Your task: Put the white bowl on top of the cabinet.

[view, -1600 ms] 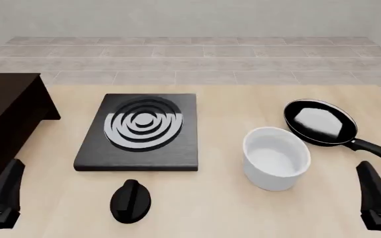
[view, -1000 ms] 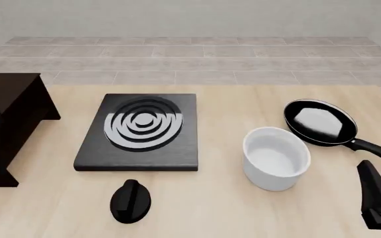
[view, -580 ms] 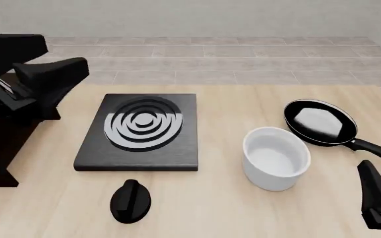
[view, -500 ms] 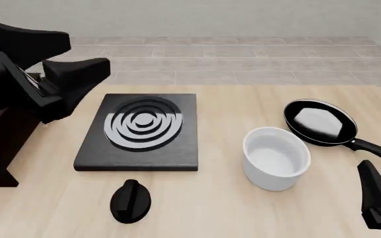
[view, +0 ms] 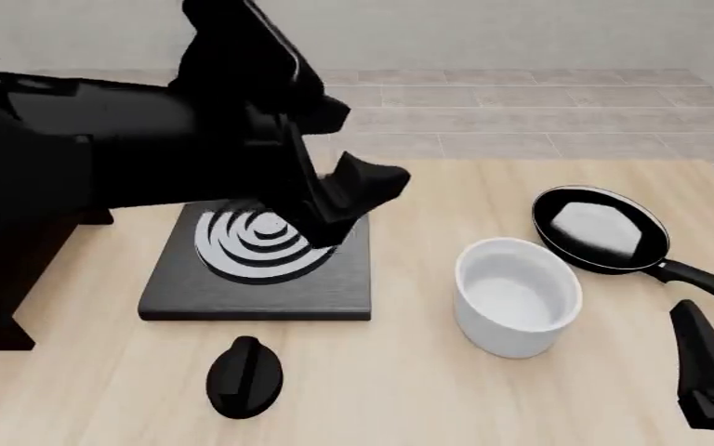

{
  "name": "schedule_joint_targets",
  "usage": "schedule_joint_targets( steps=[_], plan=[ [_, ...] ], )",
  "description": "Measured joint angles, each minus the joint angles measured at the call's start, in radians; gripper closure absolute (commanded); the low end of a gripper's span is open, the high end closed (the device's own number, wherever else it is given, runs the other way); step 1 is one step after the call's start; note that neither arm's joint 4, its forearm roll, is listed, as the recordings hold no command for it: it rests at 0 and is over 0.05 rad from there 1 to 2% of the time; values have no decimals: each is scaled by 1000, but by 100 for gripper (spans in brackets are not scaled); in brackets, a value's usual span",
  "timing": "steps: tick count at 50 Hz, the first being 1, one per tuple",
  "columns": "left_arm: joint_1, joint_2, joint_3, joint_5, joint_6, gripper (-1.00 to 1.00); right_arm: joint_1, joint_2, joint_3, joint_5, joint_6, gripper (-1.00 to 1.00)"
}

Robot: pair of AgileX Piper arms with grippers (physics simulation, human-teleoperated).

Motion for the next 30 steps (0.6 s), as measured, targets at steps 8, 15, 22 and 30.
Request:
schedule_joint_targets(
  steps=[8, 15, 22, 30],
  plan=[
    [-68, 106, -81, 50, 7, -100, -1, 1, 0, 0, 0, -100],
    [-110, 189, -118, 77, 25, -100, -2, 2, 0, 0, 1, -100],
    [-143, 262, -134, 91, 55, -100, -3, 3, 0, -1, 2, -100],
    [-178, 327, -170, 110, 72, -100, -3, 5, 0, -1, 2, -100]
  ],
)
